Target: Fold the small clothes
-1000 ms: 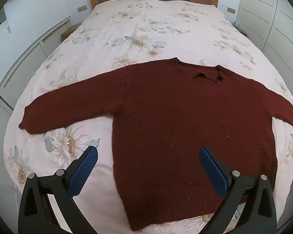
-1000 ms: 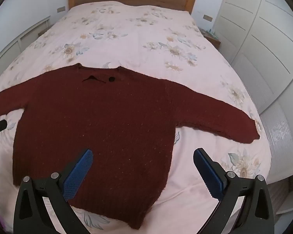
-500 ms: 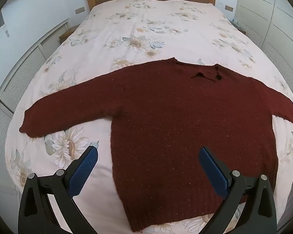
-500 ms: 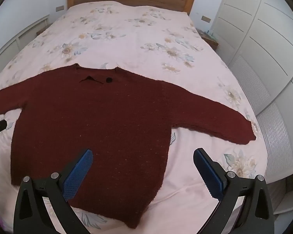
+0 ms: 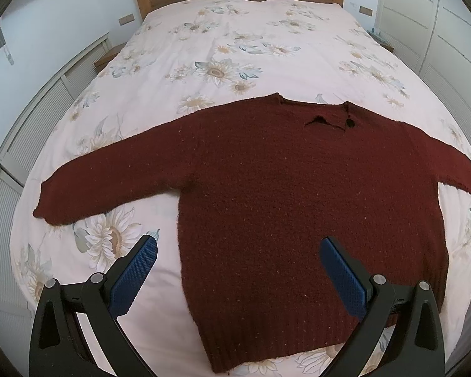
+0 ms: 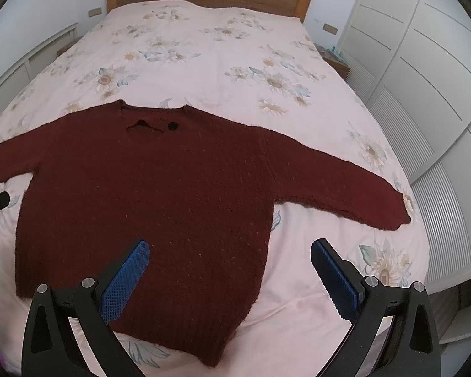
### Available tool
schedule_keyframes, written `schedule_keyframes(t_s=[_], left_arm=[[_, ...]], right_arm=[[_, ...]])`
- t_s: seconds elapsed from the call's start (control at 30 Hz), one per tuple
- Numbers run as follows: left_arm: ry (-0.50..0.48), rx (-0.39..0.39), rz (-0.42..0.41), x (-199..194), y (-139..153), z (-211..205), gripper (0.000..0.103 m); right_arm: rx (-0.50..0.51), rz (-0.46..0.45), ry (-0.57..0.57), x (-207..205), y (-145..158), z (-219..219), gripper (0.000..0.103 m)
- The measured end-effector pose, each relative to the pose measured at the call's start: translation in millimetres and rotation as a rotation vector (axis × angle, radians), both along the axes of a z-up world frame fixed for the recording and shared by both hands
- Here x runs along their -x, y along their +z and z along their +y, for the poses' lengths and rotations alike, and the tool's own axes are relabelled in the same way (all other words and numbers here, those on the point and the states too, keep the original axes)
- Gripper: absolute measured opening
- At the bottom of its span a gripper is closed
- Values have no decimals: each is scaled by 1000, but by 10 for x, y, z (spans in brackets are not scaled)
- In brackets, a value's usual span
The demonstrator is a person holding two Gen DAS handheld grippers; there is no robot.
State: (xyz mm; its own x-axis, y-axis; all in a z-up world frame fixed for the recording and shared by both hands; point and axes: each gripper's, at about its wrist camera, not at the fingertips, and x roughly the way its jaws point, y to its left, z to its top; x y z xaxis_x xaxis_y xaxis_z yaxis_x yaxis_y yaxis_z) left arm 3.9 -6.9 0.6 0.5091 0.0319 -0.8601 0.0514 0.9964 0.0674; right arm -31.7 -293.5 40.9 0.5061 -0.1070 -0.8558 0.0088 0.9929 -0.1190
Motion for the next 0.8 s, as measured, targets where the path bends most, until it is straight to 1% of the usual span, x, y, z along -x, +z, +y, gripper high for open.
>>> schedule_keyframes(t_s=[0.8], left_arm=[[-7,-10,30,-15,-81,-4,102]], right_arm=[[7,11,-6,0,-17,-39,102]])
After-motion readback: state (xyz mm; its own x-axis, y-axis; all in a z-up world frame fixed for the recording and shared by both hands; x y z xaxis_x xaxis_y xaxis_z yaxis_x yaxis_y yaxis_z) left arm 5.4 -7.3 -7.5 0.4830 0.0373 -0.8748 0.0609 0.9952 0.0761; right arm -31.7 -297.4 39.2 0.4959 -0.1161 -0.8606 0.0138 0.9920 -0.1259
